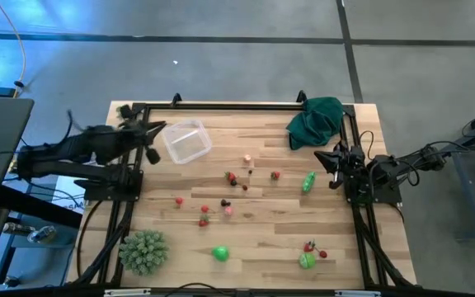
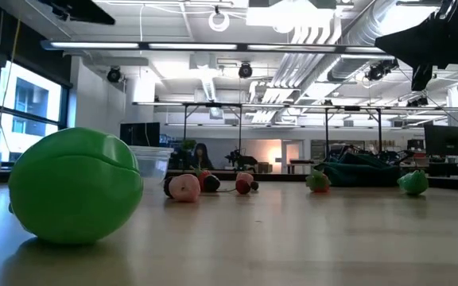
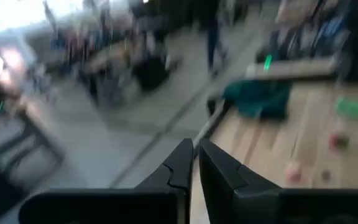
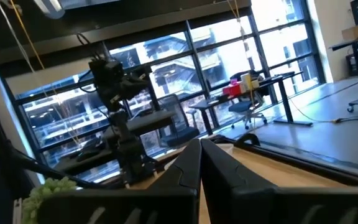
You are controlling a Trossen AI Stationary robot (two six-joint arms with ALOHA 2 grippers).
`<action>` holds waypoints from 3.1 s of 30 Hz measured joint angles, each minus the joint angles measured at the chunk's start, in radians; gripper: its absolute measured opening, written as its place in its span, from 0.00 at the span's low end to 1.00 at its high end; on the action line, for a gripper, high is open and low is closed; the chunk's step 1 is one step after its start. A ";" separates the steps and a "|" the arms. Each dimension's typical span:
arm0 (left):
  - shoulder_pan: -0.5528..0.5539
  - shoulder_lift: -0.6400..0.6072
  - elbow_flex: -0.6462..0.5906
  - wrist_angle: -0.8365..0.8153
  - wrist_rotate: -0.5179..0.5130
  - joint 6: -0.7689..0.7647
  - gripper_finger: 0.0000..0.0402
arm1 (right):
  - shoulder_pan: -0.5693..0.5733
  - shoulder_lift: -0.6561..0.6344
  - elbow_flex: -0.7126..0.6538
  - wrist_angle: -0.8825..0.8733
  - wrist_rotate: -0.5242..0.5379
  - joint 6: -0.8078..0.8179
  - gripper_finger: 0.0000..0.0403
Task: Pick and placing Produce into tupperware
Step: Prepare the transparent container
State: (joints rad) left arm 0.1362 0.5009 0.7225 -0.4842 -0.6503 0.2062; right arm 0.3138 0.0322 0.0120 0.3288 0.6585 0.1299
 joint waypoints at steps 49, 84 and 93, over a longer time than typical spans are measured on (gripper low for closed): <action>0.462 1.403 0.593 -0.488 0.583 0.006 0.05 | 0.000 0.001 0.000 -0.263 -0.038 0.279 0.00; -0.078 1.402 0.590 -0.155 0.926 -0.140 0.05 | 0.000 0.001 0.000 -0.265 -0.095 0.273 0.00; -0.069 1.402 0.590 0.002 0.920 -0.143 0.05 | 0.000 0.001 0.000 -0.265 -0.121 0.289 0.00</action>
State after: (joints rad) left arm 0.0669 1.9030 1.3121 -0.4823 0.2696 0.0633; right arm 0.3141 0.0334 0.0120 0.0639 0.5370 0.4189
